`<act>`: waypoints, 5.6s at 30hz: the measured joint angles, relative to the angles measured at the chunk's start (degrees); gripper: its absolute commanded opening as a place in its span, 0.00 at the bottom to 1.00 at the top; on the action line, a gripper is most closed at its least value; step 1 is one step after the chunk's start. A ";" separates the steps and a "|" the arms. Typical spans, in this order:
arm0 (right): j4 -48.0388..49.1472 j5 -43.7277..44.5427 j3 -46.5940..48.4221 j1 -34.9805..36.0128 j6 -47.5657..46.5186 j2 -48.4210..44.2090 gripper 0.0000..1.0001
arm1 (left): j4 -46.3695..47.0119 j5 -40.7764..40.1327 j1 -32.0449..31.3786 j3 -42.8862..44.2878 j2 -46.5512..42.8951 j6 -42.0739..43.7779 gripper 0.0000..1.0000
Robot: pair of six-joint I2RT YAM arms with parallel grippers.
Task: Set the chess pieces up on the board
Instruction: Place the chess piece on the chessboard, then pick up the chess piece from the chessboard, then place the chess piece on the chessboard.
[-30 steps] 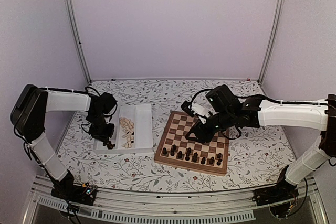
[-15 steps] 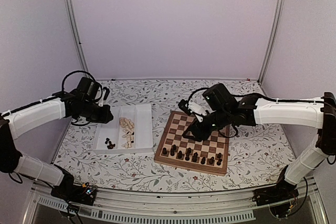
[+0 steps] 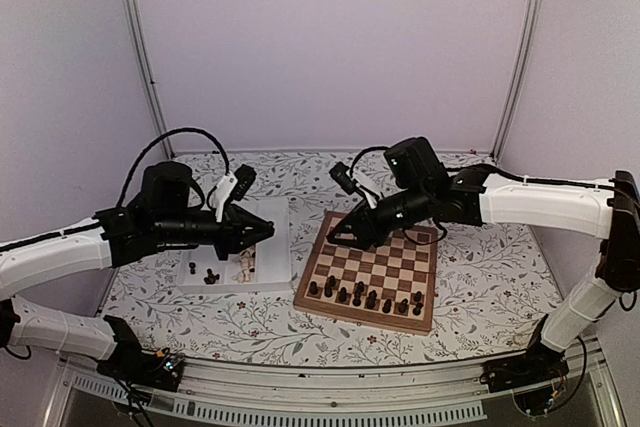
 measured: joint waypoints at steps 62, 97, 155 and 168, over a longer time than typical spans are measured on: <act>-0.61 8.00 -9.16 -1.75 4.81 -9.44 0.46 | 42.42 7.19 -0.79 8.55 53.33 2.58 0.21; -1.64 9.70 0.09 -2.10 -0.33 5.49 0.46 | 12.66 -11.72 -2.47 23.98 20.96 3.08 0.63; -9.62 11.08 13.70 -2.01 -2.08 24.13 0.06 | 12.24 -9.20 13.25 14.53 15.61 -2.69 0.55; -16.11 16.17 -4.22 -2.01 2.32 -0.37 0.06 | 11.45 -9.35 13.31 15.15 15.56 -2.34 0.55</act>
